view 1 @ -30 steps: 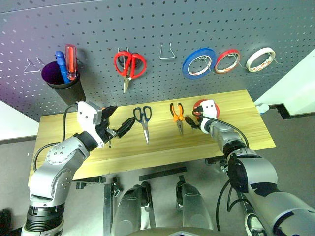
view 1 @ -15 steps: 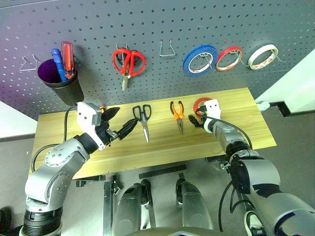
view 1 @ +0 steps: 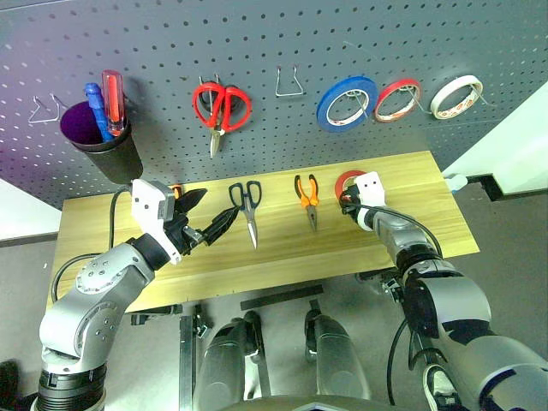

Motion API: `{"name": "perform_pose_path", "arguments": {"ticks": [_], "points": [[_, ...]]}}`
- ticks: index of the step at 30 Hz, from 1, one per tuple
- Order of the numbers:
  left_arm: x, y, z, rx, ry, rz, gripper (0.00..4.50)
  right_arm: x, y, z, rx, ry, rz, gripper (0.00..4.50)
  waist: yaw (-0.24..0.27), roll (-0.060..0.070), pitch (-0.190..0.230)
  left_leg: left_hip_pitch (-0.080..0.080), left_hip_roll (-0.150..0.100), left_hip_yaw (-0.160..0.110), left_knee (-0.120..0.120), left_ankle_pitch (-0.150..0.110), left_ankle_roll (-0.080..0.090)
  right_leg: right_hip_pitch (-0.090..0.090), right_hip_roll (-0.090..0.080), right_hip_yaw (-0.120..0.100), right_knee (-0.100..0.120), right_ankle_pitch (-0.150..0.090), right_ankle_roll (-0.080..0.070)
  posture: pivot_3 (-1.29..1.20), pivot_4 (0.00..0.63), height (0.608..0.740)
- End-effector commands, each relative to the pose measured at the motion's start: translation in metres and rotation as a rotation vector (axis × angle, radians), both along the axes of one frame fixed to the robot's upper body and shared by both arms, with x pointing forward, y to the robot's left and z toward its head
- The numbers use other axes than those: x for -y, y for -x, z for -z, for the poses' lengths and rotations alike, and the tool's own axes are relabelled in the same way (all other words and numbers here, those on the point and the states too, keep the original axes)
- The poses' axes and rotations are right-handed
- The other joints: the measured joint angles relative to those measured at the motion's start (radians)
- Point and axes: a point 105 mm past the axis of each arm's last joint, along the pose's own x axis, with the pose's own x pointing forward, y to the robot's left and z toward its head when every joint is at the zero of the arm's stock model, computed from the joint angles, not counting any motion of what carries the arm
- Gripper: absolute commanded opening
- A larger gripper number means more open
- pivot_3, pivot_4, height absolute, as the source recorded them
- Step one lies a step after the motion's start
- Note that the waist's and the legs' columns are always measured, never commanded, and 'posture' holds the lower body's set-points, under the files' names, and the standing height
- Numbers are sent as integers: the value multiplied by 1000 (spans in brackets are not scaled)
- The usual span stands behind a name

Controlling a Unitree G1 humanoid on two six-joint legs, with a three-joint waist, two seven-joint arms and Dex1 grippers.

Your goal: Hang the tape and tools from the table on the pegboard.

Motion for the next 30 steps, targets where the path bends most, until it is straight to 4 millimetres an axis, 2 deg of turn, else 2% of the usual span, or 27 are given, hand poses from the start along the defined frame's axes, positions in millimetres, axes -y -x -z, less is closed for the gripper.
{"name": "perform_pose_path", "arguments": {"ticks": [1,10,15,18,27,30], "points": [[2,6,-10,41,-8,12,4500,-2,6,13,-41,7,-14,658,0,0,0,0,0,0,0,0,0,0,0,0,0,0,0,-16,344,740],[3,5,-9,38,1,12,4500,-1,7,13,-38,11,-21,657,0,0,0,0,0,0,0,0,0,0,0,0,0,0,0,-19,342,740],[3,4,-8,41,2,5,4500,-2,4,4,-19,-76,-6,657,0,0,0,0,0,0,0,0,0,0,0,0,0,0,0,-21,340,740],[2,4,-8,42,3,3,4500,1,5,5,-32,-79,0,657,0,0,0,0,0,0,0,0,0,0,0,0,0,0,0,-24,337,740],[4,4,-8,42,15,8,4500,26,29,28,-102,4,-46,657,9,0,1,0,0,0,0,0,0,0,-1,0,0,0,0,-44,343,740],[5,3,-7,43,15,14,4500,26,34,29,-106,-10,-56,657,16,0,1,0,0,0,0,0,-1,0,-1,0,0,0,0,-58,343,740]]}}
